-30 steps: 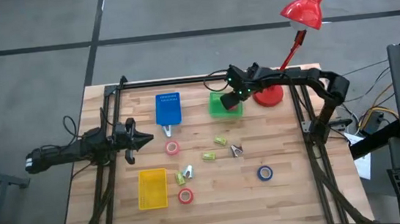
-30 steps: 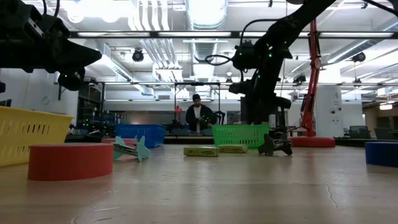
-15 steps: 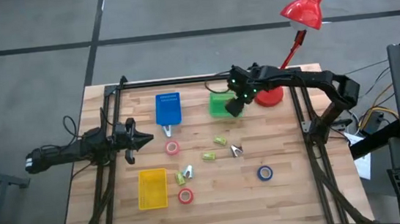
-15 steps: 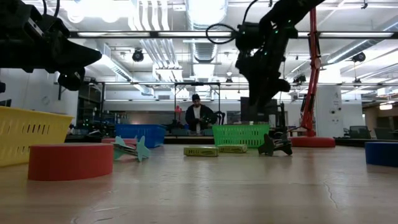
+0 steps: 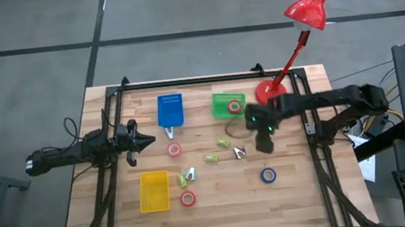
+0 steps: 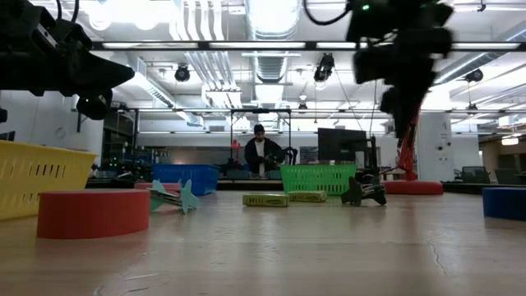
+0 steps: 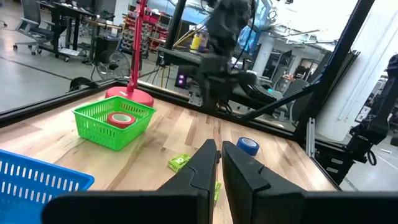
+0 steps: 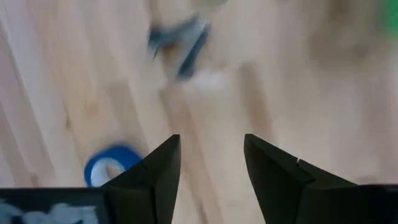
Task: Pick and place Stapler, Stapler remover, tape
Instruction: Put the blue tape into the green basket
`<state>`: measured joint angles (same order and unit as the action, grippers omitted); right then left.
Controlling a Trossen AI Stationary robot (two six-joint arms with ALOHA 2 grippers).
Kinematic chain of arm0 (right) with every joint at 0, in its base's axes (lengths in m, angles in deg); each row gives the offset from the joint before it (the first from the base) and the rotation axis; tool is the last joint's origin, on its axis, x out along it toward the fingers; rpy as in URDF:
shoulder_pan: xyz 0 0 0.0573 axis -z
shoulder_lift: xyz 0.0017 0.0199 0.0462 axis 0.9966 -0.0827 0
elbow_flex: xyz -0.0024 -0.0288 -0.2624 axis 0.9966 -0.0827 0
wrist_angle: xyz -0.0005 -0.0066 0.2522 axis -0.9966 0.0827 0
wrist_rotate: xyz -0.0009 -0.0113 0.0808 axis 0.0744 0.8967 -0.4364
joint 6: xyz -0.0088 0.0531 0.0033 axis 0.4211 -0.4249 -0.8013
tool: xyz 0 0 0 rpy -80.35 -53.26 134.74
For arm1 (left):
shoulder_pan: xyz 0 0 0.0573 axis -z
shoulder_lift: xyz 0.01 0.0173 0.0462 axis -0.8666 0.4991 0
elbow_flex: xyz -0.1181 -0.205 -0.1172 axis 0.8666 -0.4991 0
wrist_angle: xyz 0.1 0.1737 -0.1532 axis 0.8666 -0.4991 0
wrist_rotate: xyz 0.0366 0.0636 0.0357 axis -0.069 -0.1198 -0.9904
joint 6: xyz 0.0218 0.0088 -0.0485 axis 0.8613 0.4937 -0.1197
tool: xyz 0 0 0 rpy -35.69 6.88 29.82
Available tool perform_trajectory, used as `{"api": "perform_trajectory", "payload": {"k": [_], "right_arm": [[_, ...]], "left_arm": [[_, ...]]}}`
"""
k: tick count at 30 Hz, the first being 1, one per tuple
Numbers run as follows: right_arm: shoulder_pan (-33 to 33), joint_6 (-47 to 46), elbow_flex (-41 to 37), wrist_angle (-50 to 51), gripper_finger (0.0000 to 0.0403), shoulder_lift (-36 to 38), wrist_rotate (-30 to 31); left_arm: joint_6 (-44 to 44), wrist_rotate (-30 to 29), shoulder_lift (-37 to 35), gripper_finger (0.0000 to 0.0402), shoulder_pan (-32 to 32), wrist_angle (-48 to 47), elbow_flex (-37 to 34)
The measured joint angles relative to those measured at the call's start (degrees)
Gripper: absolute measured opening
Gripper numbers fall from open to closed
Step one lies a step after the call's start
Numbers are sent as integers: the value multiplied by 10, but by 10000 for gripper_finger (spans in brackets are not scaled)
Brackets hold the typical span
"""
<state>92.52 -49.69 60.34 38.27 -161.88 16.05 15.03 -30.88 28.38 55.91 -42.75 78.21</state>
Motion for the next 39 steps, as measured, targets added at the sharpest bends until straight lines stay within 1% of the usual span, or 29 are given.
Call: {"api": "perform_trajectory", "payload": {"k": [4, 8, 12, 17, 19, 22, 27, 34, 39], "right_arm": [[-63, -41, -51, -17, 170, 37, 3], [-126, -82, -91, -48, 174, 57, -1], [-187, -131, -103, -59, 178, 58, 6], [-250, -139, -104, -104, 178, 43, 7], [-266, -145, -104, -106, 178, 31, 20], [-274, -176, -104, -105, 176, 10, 47], [-274, -177, -104, -117, 178, -33, 67], [-284, -175, -103, -128, 177, -87, 49], [-282, -175, -99, -131, 164, -110, 49]], "left_arm": [[0, 0, 0, 30, 0, 0, 0], [0, 0, 0, 30, 0, 0, 0], [0, 0, 0, 30, 0, 0, 0], [0, 0, 0, 30, 0, 0, 0], [0, 0, 0, 30, 0, 0, 0], [0, 0, 0, 30, 0, 0, 0], [0, 0, 0, 30, 0, 0, 0], [0, 0, 0, 30, 0, 0, 0], [0, 0, 0, 30, 0, 0, 0]]}}
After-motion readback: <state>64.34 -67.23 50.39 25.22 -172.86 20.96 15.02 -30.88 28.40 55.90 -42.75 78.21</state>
